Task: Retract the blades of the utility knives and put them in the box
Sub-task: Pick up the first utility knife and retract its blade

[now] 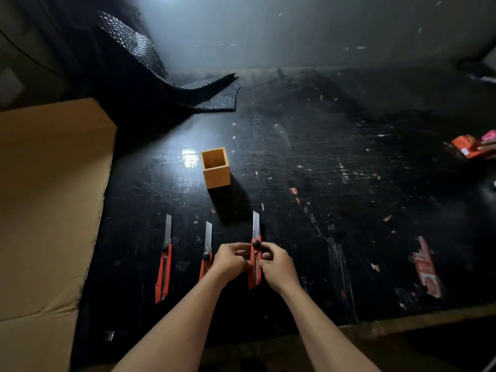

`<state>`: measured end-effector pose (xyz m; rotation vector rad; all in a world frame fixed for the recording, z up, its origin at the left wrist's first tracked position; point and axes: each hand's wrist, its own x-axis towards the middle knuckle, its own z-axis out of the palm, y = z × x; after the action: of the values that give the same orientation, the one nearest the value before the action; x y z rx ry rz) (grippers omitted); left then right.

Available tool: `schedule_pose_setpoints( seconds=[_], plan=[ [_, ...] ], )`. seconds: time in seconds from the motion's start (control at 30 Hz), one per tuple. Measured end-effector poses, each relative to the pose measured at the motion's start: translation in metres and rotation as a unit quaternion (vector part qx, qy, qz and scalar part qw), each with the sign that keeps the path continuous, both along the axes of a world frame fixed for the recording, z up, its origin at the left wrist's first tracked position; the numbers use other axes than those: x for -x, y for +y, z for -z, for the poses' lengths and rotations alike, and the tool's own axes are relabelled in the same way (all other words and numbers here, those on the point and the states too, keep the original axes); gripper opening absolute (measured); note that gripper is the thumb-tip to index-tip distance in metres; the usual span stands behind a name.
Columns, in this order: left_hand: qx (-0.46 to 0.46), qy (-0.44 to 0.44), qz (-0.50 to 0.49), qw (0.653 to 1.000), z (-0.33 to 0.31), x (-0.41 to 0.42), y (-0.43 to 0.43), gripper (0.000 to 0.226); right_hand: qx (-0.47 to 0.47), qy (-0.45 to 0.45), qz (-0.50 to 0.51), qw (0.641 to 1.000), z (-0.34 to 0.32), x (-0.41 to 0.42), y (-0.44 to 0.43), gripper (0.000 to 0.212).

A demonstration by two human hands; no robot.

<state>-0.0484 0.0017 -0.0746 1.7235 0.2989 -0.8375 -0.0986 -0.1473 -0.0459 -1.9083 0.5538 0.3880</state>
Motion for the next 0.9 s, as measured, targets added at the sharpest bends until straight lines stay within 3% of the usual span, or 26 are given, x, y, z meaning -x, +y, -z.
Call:
schedule_pose_setpoints(
  seconds=[0.17,0.53,0.9],
  plan=[
    [0.09,-0.035,-0.041,0.994,-0.029,-0.005,-0.002,0.048,-0.025,-0.053,0.008,0.998,-0.018,-0.015,-0.01,0.041],
    [0.175,-0.159,-0.118,0.964,-0.164,-0.05,0.029,0.056,-0.064,-0.255,-0.073,0.962,-0.131,-0.084,0.01,0.039],
    [0.218,-0.301,-0.086,0.924,-0.28,-0.082,0.058,0.062,-0.094,-0.36,-0.102,0.923,-0.25,-0.132,0.035,0.032]
  ],
)
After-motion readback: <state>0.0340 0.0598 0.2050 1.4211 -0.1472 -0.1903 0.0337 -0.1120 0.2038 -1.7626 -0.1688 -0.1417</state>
